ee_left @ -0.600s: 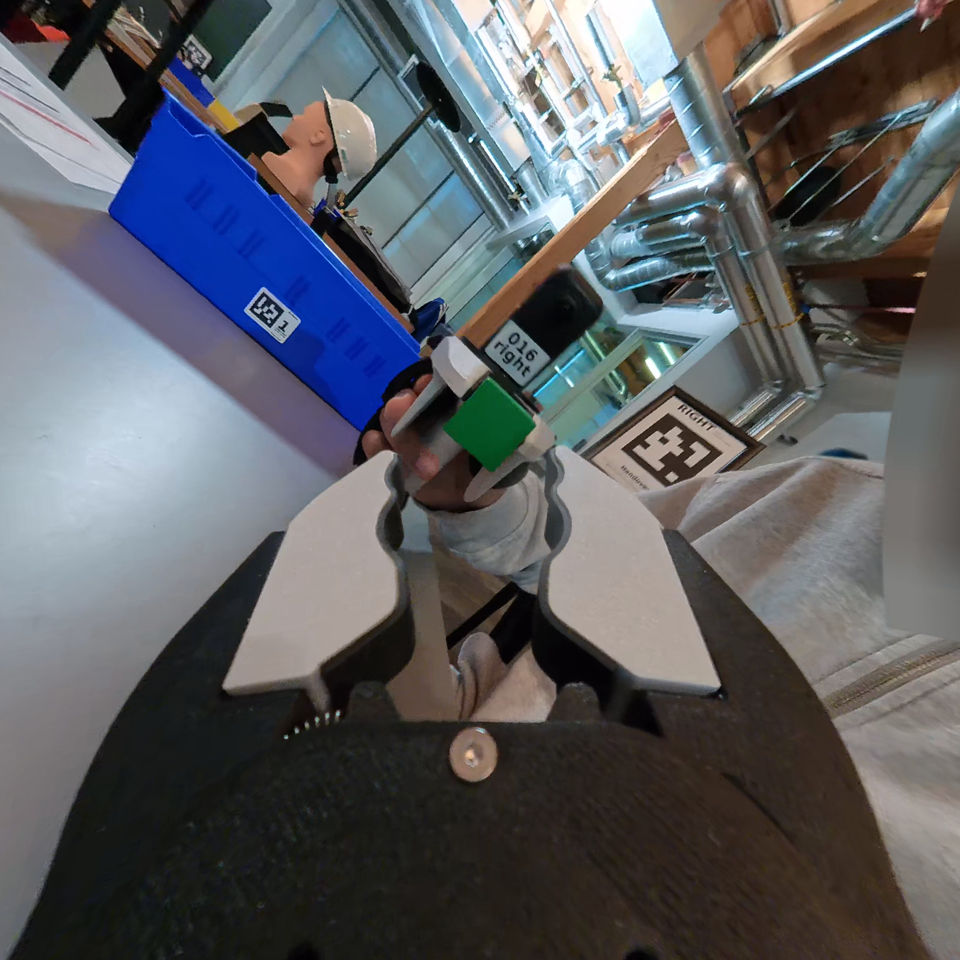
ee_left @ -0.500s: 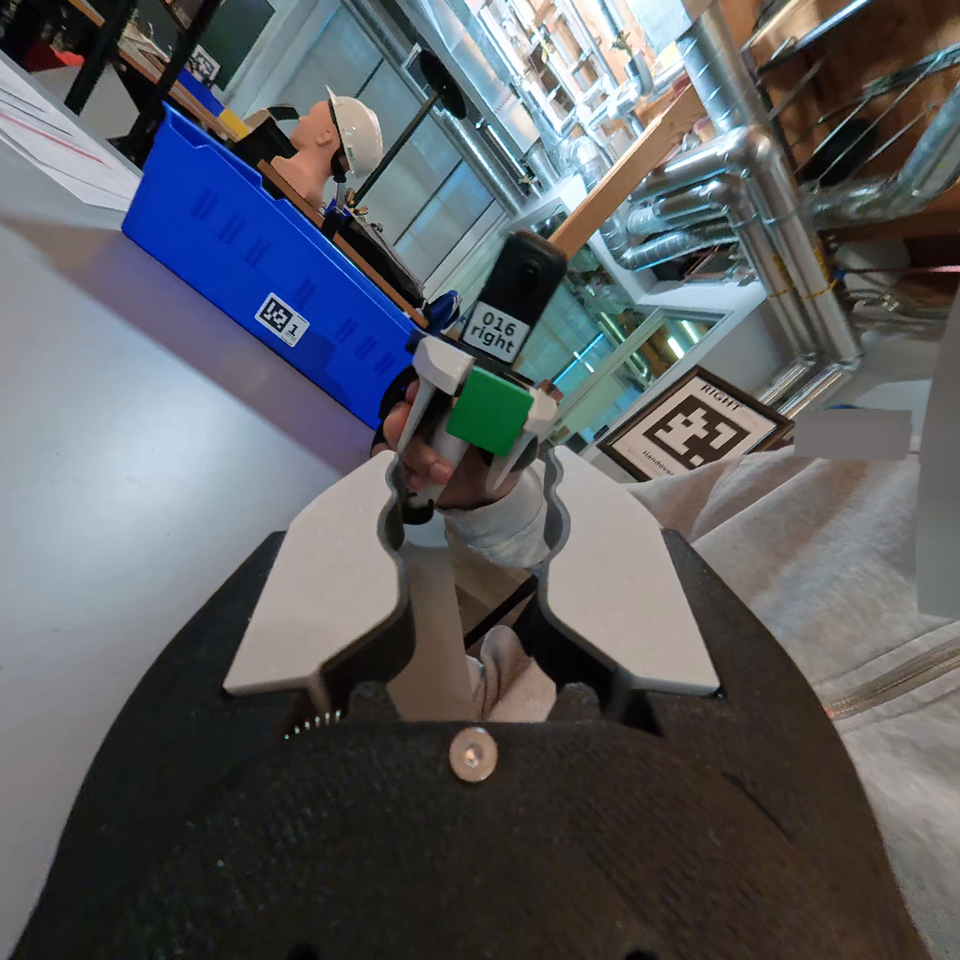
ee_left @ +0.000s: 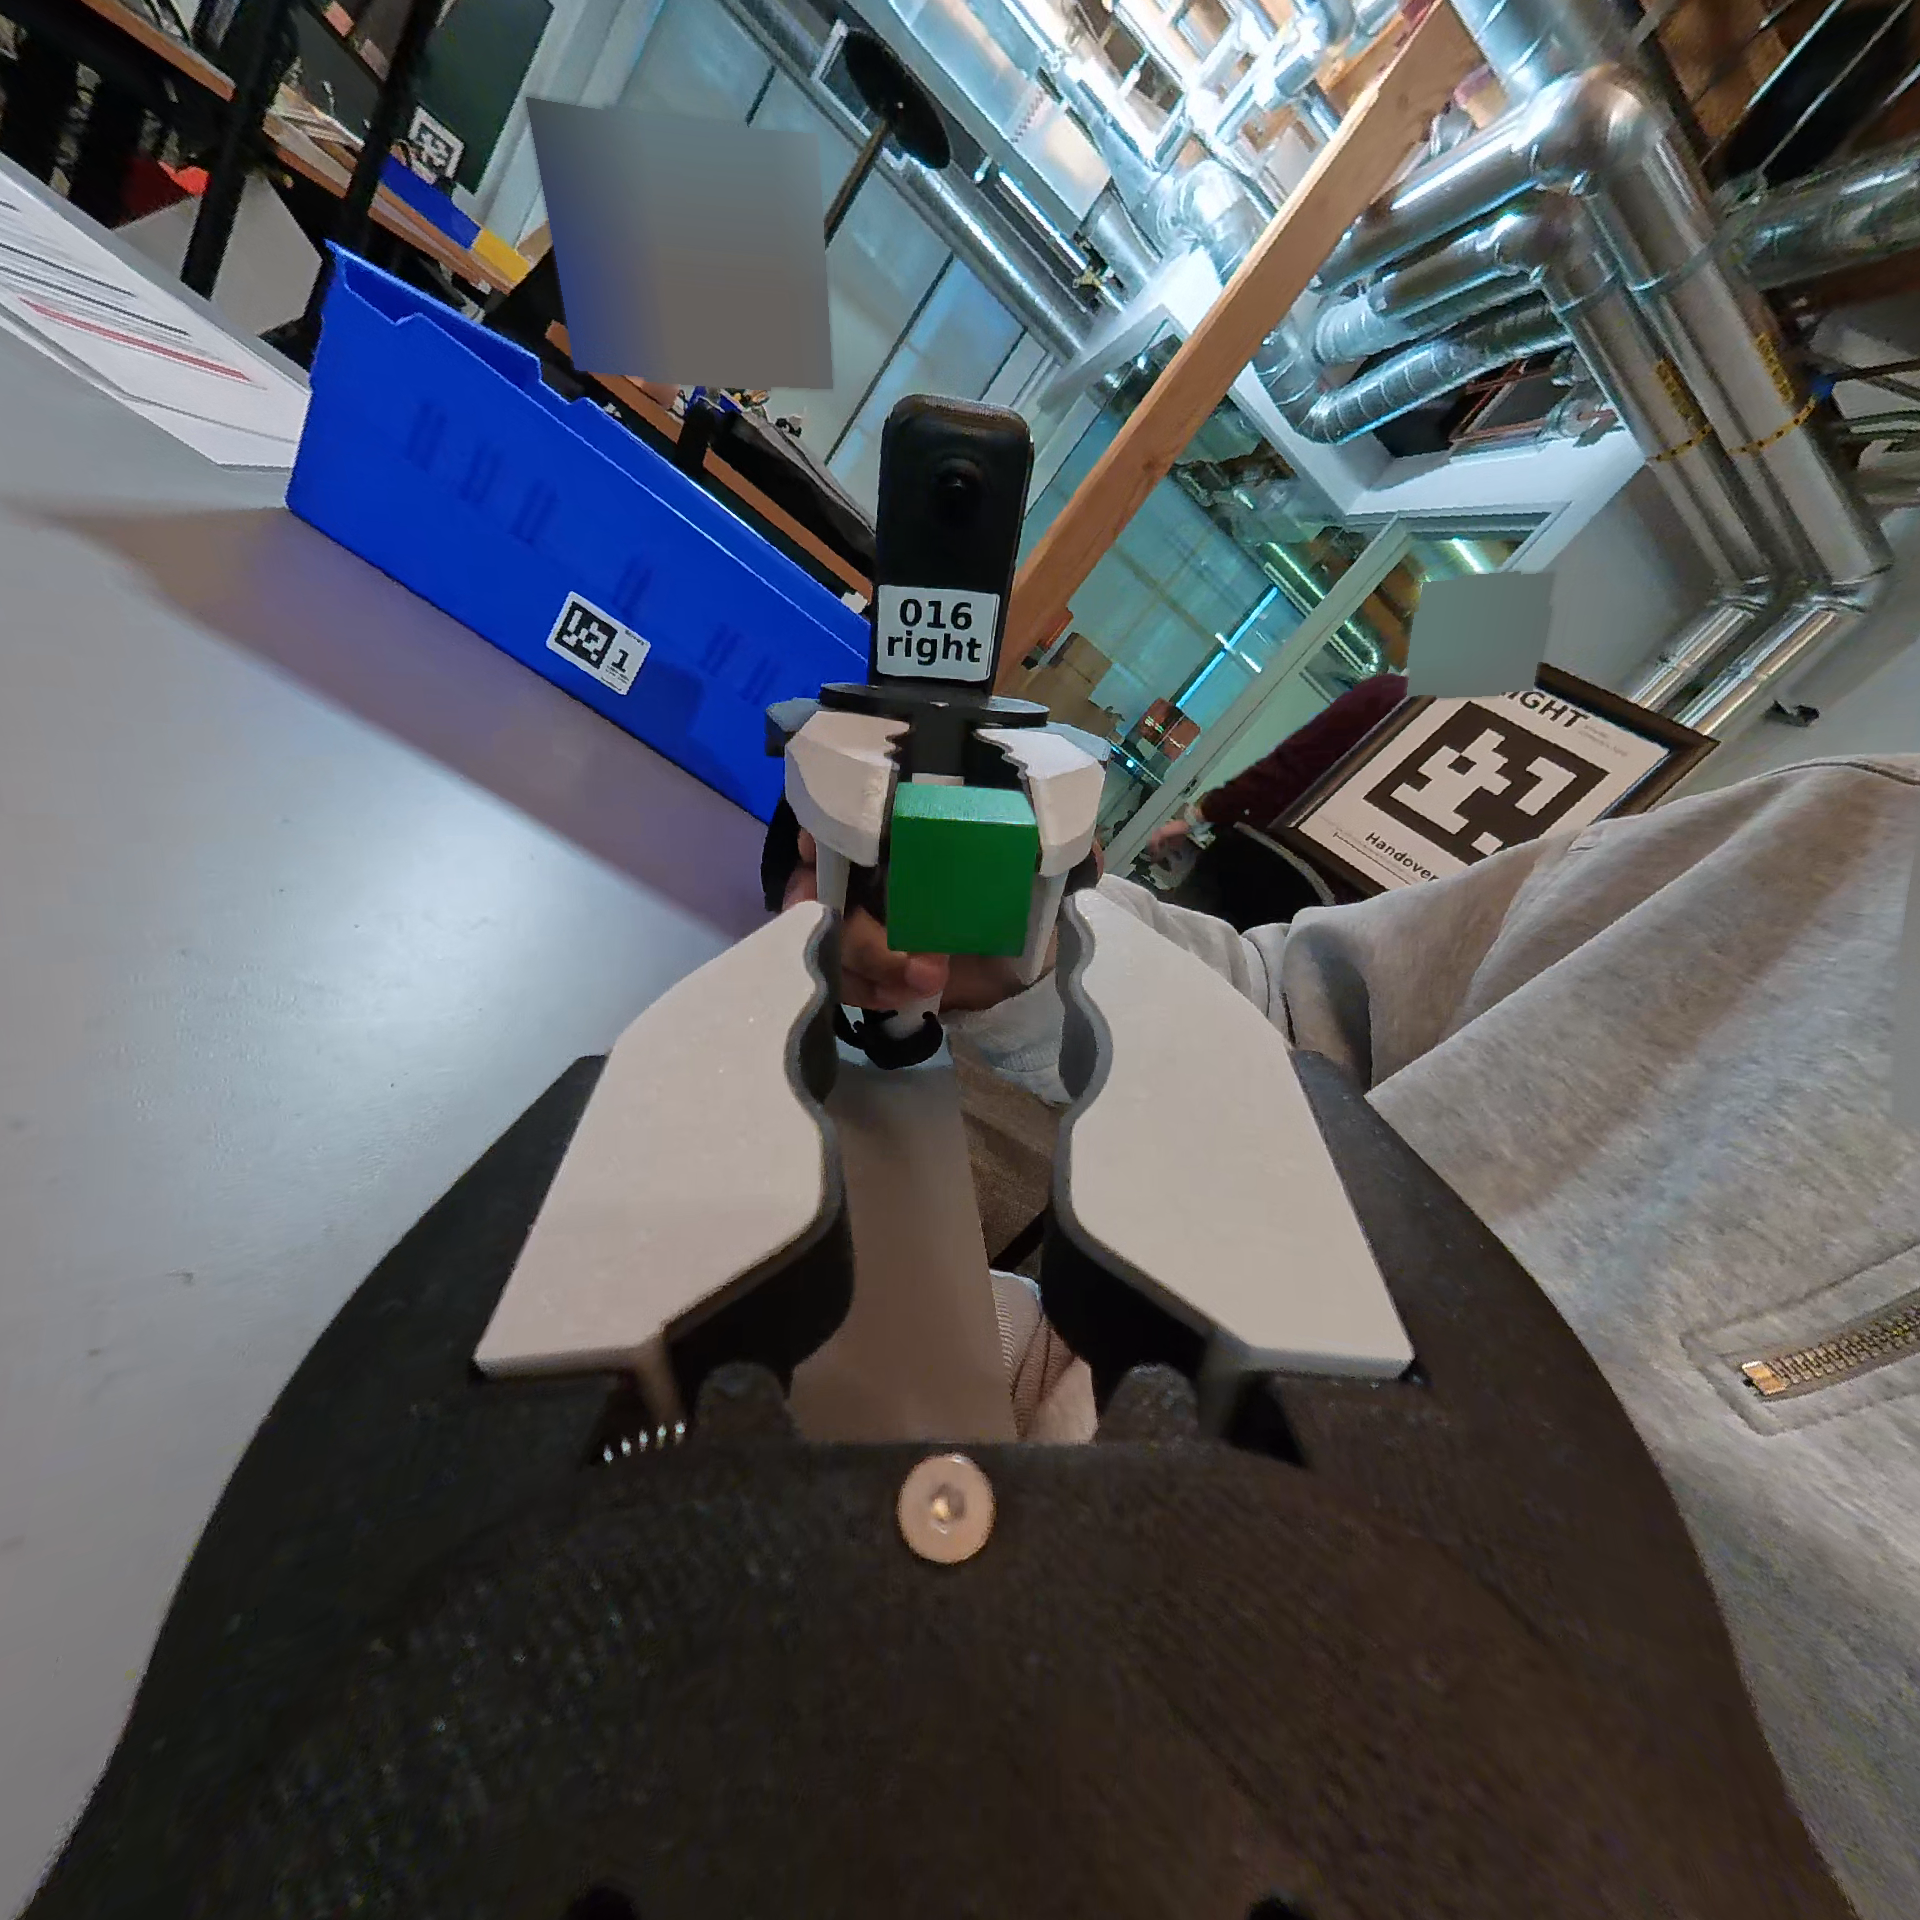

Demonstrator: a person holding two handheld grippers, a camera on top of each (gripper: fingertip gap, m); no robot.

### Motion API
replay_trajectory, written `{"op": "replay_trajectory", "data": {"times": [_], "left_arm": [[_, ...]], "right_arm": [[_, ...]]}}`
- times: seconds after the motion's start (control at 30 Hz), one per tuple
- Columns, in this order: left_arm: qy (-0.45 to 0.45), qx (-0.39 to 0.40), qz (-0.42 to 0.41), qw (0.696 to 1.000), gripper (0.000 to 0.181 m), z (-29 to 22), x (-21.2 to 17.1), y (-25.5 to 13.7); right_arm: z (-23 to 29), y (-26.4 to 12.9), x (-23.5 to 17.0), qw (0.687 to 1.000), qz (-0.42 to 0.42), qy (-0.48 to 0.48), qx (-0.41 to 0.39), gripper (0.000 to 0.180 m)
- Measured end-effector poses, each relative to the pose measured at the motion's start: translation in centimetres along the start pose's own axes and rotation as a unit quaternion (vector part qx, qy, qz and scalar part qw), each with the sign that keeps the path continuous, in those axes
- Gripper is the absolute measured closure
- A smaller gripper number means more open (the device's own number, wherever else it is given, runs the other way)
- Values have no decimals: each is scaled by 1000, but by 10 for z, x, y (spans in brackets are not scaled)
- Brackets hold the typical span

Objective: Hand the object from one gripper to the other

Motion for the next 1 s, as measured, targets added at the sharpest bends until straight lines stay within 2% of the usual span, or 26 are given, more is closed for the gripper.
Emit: {"op": "replay_trajectory", "data": {"times": [0.47, 0.6, 0.7, 0.77, 0.9, 1.0], "left_arm": [[-5, 2, 14, 1000, 154, 1, -3, -1], [-30, -13, 1, 999, 153, 0, 1, -3], [-55, -23, -13, 998, 154, 2, 6, -7], [-74, -27, -19, 997, 154, 3, 7, -8], [-125, -46, -3, 991, 154, 5, 4, -7], [-156, -59, 11, 986, 153, 5, 1, -6]], "right_arm": [[-1, 4, -4, 1000, 1, -6, -1, 152], [-6, 2, 2, 998, -14, -45, -31, 130], [-6, -1, 6, 992, -7, -113, -57, 119], [-3, -1, 8, 977, 13, -199, -75, 115], [5, 0, 6, 918, 63, -380, -96, 122], [10, 4, -1, 892, 94, -432, -90, 129]]}}
Point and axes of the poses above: each gripper's, where its closed fingertips meet, y out along the fingers, x out of its top, z = x × y across the jaws, the point moved 3 cm from there along -y, back along the fingers, and after that the axes turned 15 degrees about -y, right-handed, at the moved point
